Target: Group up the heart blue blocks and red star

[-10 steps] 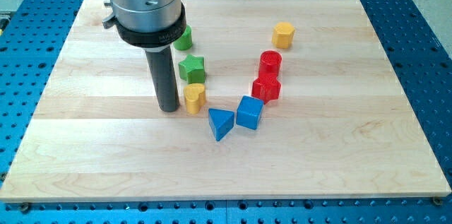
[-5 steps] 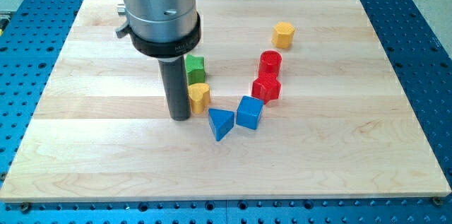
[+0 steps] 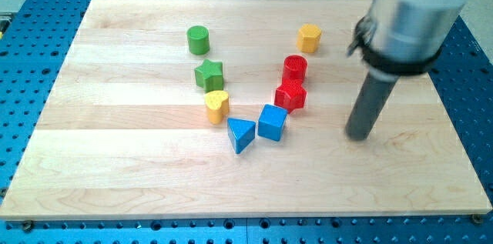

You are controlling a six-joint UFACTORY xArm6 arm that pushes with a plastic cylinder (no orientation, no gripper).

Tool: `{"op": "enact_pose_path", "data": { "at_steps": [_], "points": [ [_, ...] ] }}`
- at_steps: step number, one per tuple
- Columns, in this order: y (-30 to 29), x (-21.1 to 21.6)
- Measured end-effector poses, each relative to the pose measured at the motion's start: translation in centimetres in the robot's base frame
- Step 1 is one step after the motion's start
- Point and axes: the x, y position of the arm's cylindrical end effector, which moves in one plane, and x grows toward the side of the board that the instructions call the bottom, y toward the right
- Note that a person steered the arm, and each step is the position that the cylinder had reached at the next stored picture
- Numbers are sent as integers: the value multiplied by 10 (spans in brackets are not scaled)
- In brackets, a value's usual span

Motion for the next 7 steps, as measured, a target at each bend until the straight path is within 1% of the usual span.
{"op": "enact_pose_path", "data": {
  "at_steps": [1, 2, 3, 5, 7],
  "points": [
    [6, -65],
    [3, -70],
    [-11, -59],
    [-97, -52],
    [-95, -19]
  ]
}}
